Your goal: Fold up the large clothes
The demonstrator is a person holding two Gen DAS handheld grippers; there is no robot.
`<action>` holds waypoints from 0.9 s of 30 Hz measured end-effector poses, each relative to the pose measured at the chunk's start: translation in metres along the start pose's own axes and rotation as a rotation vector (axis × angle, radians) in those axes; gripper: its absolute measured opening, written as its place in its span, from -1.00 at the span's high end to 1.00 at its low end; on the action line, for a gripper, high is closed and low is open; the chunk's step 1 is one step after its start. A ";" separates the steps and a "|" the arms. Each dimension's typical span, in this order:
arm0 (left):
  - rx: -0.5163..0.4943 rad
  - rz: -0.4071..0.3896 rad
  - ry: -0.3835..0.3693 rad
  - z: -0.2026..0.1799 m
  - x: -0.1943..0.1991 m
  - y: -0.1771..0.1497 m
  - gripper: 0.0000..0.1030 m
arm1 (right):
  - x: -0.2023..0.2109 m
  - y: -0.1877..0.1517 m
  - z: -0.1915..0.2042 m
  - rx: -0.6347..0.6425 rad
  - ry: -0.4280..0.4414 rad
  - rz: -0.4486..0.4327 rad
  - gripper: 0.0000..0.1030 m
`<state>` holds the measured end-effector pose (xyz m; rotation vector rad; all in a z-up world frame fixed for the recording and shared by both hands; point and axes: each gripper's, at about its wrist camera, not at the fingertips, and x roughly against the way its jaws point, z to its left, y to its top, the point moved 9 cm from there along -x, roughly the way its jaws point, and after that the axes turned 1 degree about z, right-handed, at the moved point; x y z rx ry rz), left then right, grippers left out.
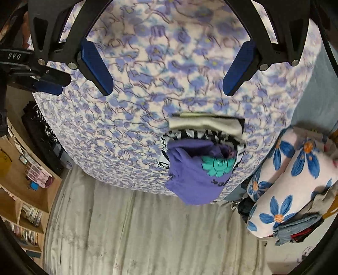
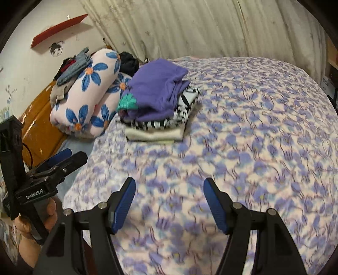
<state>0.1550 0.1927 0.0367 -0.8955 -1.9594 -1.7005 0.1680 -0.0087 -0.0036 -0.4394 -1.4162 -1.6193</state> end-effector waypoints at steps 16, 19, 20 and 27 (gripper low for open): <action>0.100 -0.032 0.079 -0.037 0.013 -0.104 -0.99 | 0.035 -0.096 -0.038 -0.016 -0.202 -0.087 -0.30; 0.080 0.001 0.117 -0.047 0.007 -0.124 -0.99 | 0.035 -0.115 -0.045 -0.045 -0.217 -0.087 -0.30; 0.069 0.013 0.128 -0.052 0.005 -0.132 -0.99 | 0.034 -0.119 -0.047 -0.058 -0.212 -0.085 -0.30; 0.010 0.067 0.177 -0.075 -0.004 -0.166 -0.99 | 0.036 -0.143 -0.056 -0.064 -0.263 -0.083 -0.31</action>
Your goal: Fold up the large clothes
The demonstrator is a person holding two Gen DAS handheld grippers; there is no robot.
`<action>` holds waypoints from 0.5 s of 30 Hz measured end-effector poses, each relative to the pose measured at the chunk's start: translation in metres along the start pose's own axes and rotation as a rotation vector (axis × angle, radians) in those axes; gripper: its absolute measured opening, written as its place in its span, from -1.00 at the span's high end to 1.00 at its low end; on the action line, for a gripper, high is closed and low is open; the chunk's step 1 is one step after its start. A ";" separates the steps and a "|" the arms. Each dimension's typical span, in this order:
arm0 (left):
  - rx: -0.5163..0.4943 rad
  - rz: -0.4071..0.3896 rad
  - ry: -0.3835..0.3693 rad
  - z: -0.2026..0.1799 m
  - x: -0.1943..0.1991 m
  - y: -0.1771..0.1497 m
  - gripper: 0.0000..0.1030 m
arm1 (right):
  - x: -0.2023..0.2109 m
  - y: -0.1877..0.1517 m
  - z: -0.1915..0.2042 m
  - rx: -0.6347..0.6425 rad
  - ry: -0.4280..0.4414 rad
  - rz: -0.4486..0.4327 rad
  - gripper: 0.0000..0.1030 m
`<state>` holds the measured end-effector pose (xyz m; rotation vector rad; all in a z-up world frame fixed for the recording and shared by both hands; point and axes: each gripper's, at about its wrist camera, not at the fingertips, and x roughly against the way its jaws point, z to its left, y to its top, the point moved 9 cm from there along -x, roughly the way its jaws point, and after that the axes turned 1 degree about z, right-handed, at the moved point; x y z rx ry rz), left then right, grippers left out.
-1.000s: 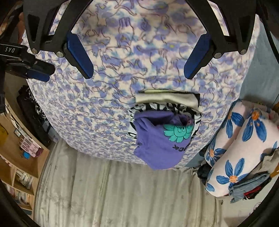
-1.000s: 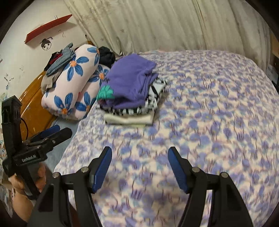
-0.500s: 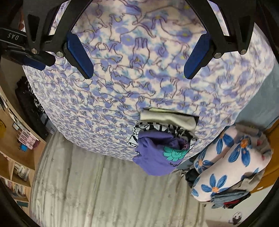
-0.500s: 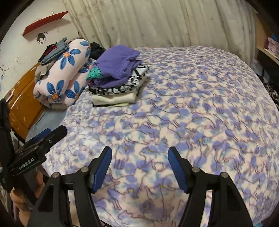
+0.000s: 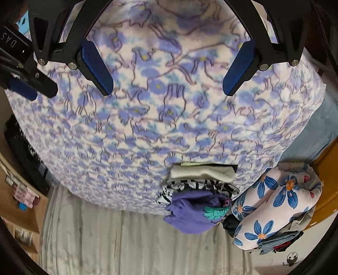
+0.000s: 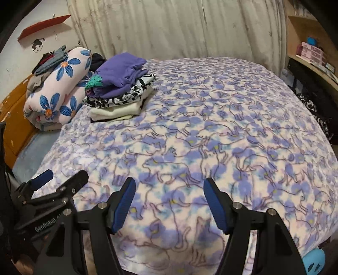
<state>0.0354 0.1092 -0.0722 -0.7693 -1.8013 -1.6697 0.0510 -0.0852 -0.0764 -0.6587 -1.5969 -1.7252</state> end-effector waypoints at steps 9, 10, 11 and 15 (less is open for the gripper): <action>-0.025 -0.012 0.002 -0.022 0.005 -0.014 -0.99 | 0.000 -0.017 -0.031 -0.070 -0.072 -0.013 -0.52; -0.030 -0.011 -0.002 -0.025 0.005 -0.015 -0.99 | -0.002 -0.020 -0.034 -0.079 -0.069 -0.007 -0.52; -0.033 -0.013 0.000 -0.027 0.005 -0.015 -0.99 | -0.003 -0.022 -0.036 -0.087 -0.069 -0.005 -0.52; -0.030 -0.005 -0.018 -0.033 0.003 -0.016 -0.99 | -0.008 -0.028 -0.044 -0.129 -0.055 0.006 -0.52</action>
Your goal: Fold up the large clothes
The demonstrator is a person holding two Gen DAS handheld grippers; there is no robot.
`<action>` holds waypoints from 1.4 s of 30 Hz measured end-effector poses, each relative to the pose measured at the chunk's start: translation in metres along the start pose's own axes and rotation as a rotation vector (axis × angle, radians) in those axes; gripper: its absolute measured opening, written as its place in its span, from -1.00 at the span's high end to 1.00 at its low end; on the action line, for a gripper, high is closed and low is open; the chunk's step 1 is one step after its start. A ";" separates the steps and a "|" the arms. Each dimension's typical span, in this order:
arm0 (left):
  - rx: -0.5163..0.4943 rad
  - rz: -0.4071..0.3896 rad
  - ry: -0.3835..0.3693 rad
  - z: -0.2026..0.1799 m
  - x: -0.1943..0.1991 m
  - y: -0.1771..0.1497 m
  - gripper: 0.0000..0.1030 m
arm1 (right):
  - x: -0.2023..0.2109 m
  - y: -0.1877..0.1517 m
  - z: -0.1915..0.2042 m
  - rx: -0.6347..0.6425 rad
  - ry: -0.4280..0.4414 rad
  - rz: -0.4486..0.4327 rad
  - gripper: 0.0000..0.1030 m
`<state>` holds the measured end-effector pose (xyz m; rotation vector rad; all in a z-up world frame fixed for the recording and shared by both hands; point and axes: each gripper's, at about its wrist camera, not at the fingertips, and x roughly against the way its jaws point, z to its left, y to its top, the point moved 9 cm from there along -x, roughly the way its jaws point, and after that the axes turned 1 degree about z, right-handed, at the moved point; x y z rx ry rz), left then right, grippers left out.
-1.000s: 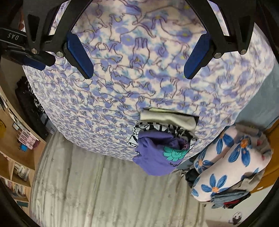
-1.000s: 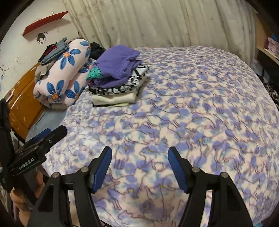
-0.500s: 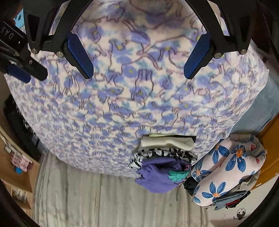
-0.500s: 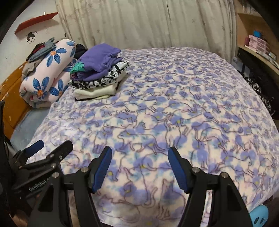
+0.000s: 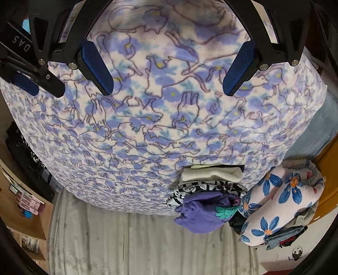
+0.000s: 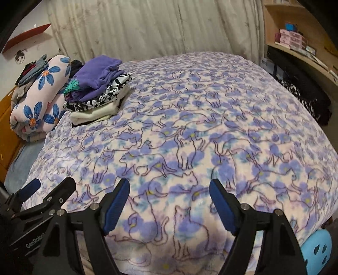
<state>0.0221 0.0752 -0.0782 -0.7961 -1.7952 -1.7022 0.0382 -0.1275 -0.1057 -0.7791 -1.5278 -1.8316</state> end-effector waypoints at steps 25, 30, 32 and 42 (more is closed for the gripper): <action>0.012 0.045 -0.005 -0.005 -0.013 -0.010 -0.99 | -0.004 0.000 -0.009 0.005 -0.033 -0.011 -0.52; 0.014 0.051 -0.006 -0.003 -0.015 -0.011 -0.99 | -0.005 0.000 -0.010 0.006 -0.034 -0.010 -0.52; 0.015 0.056 -0.008 -0.002 -0.016 -0.013 -0.99 | -0.005 0.000 -0.010 0.008 -0.035 -0.011 -0.52; 0.020 0.079 0.003 0.000 -0.021 -0.013 -0.99 | -0.008 -0.001 -0.012 0.012 -0.037 -0.005 -0.52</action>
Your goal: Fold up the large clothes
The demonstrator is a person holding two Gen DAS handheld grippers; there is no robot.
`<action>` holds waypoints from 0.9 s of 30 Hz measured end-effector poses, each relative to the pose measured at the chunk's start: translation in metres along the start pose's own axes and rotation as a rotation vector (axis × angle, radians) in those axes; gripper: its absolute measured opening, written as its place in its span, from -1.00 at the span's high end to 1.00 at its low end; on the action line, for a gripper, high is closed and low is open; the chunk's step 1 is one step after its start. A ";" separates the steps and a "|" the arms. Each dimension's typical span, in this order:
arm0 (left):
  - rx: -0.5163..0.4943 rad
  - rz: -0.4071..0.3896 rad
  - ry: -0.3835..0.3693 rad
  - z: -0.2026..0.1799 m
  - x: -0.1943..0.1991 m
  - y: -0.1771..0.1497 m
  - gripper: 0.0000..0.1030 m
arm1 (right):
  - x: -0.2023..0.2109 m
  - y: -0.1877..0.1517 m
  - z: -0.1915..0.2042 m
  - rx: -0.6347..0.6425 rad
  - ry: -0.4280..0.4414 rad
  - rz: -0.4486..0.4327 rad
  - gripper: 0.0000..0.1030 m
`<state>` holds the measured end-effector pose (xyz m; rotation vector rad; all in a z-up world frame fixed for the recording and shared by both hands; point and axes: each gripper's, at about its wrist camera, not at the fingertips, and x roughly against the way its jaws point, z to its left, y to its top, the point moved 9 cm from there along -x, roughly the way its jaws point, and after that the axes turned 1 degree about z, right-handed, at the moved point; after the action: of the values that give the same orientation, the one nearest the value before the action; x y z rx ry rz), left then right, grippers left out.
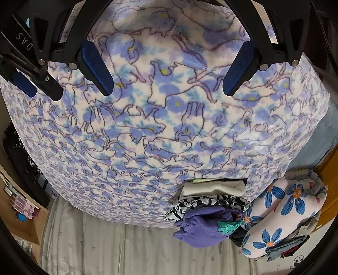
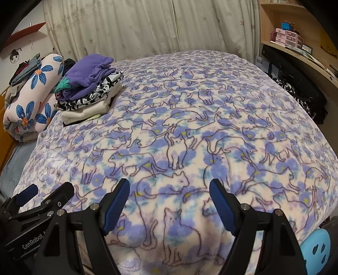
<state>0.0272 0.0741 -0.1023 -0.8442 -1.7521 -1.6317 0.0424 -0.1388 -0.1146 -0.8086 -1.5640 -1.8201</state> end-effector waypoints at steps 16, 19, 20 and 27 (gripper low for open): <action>-0.002 0.012 0.003 0.000 -0.004 0.002 -0.99 | -0.001 0.000 0.000 0.000 -0.001 0.001 -0.52; -0.006 0.012 0.003 0.002 -0.004 0.002 -0.99 | -0.002 -0.001 -0.001 0.001 -0.002 0.000 -0.52; -0.007 0.012 0.003 0.002 -0.004 0.002 -0.99 | -0.002 0.000 -0.001 0.000 -0.001 0.001 -0.52; -0.005 0.017 0.001 0.002 -0.005 0.002 -0.99 | -0.004 0.000 -0.001 0.001 0.000 0.004 -0.52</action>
<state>0.0316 0.0760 -0.1052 -0.8585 -1.7367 -1.6265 0.0444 -0.1399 -0.1178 -0.8098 -1.5624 -1.8162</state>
